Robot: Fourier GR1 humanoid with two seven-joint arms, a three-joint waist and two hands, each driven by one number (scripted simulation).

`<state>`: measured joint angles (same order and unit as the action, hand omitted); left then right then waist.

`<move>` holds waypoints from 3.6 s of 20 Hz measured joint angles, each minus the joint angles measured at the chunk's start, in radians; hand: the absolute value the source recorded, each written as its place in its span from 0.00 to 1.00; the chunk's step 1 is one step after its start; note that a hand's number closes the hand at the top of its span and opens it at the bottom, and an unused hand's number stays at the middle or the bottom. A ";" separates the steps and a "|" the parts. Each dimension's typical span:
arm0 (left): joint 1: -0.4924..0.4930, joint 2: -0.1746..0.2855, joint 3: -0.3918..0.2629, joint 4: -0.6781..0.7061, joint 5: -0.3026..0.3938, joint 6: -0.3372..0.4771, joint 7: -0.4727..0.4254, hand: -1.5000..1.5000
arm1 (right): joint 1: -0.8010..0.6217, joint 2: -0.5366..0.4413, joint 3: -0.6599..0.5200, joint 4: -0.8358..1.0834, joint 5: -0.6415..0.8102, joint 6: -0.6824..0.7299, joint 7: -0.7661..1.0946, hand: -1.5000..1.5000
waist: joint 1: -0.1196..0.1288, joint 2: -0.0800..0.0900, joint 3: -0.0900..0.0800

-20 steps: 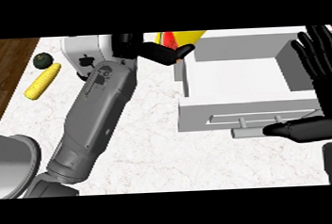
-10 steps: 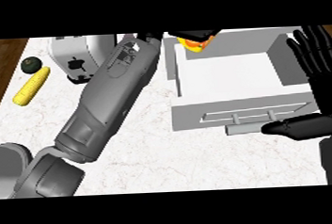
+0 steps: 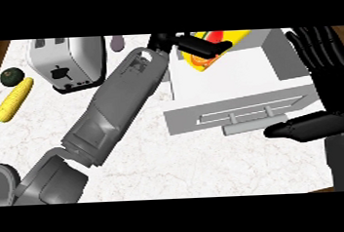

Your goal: Pick up the cup, place it into the drawer and close the drawer

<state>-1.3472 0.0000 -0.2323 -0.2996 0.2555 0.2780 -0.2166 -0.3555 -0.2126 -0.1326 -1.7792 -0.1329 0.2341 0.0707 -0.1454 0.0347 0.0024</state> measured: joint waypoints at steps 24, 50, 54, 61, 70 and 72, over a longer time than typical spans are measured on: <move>0.074 0.000 -0.013 -0.094 0.325 0.013 -0.254 0.00 | -0.017 -0.116 0.278 0.023 -0.087 0.397 0.107 0.00 | -0.007 -0.004 -0.002; 0.338 0.082 0.013 -0.279 0.400 -0.121 -0.326 0.00 | -0.235 -0.076 0.395 0.944 0.647 0.017 -0.347 1.00 | 0.241 -0.022 -0.001; 0.377 0.111 0.009 -0.326 0.406 -0.155 -0.305 0.00 | -0.343 -0.093 0.312 1.087 0.626 -0.030 -0.410 1.00 | 0.269 -0.014 0.002; 0.451 0.160 0.000 -0.385 0.408 -0.212 -0.291 0.00 | -0.416 -0.112 0.230 1.206 0.571 -0.018 -0.484 1.00 | 0.292 -0.011 0.006; 0.483 0.199 -0.004 -0.426 0.415 -0.263 -0.269 0.00 | -0.411 -0.140 0.190 1.207 0.498 0.103 -0.505 1.00 | 0.314 -0.006 0.010; 0.490 0.203 -0.004 -0.432 0.419 -0.274 -0.265 0.00 | -0.409 -0.148 0.185 1.201 0.482 0.136 -0.499 1.00 | 0.319 -0.004 0.012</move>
<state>-0.8573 0.2031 -0.2359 -0.7315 0.6741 0.0044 -0.4812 -0.7645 -0.3605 0.0521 -0.5779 0.3492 0.3696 -0.4282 0.1740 0.0307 0.0148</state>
